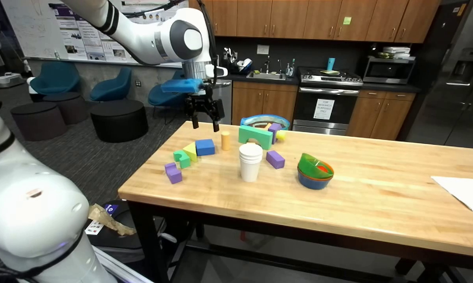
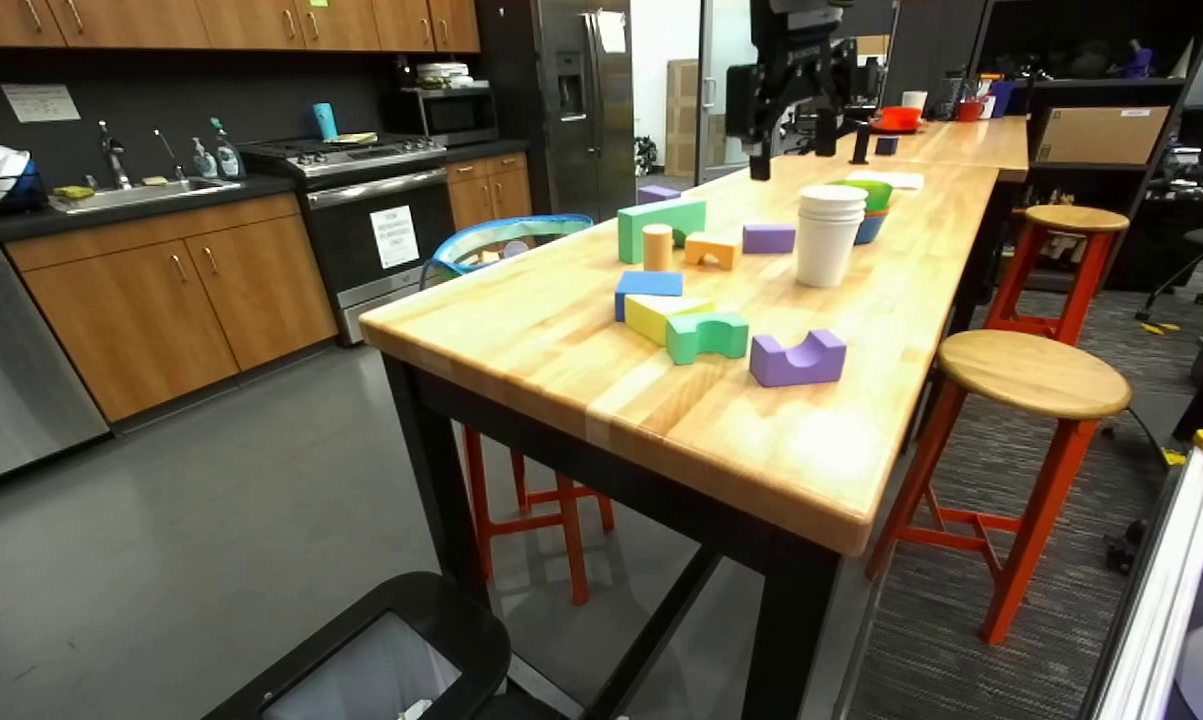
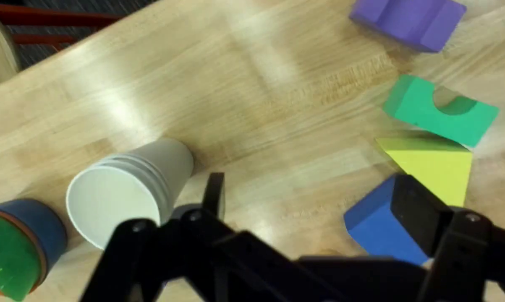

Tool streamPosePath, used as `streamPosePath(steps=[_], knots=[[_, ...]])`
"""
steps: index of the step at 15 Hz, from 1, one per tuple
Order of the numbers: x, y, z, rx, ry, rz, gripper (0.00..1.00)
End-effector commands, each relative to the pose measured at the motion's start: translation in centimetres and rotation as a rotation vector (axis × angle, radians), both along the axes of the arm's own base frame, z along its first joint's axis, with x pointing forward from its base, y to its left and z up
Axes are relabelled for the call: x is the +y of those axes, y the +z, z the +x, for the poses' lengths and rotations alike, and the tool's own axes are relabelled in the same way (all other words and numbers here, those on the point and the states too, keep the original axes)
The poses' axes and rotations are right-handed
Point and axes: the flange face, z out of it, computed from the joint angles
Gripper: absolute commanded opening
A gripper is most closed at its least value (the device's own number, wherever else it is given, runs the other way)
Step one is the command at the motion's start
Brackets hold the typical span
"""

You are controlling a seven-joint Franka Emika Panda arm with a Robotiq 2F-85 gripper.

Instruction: Move the orange cylindrical block to the left of all the other blocks

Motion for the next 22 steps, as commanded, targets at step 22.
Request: streamPosePath(steps=[22], knots=[[4.6, -0.3, 6.6, -0.130, 0.053, 0.008, 1.00]])
